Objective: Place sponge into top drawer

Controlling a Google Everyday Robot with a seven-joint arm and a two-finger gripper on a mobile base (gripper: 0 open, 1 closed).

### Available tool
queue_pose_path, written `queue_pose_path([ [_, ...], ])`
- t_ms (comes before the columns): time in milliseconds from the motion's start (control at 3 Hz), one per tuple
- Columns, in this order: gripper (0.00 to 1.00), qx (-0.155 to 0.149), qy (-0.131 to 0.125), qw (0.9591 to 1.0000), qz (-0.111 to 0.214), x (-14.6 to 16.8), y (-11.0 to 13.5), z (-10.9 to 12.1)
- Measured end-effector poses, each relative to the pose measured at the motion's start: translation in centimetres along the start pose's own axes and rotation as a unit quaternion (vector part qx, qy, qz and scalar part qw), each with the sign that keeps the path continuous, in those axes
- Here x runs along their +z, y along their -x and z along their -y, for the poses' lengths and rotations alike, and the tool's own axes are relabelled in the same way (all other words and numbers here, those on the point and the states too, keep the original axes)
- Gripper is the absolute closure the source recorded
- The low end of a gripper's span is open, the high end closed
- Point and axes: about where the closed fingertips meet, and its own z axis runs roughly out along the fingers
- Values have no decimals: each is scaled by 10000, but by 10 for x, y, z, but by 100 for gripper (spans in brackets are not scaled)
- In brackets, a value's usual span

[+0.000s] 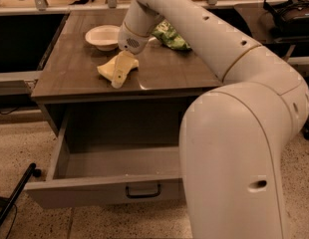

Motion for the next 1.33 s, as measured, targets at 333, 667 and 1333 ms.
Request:
queue_pose_path([
  [333,21,-7,15,10000,-14,2,0,0],
  [667,43,-25,47,10000,-38,4,1,-1],
  [1333,91,-182,-23,9998,28,-8,10,-7],
])
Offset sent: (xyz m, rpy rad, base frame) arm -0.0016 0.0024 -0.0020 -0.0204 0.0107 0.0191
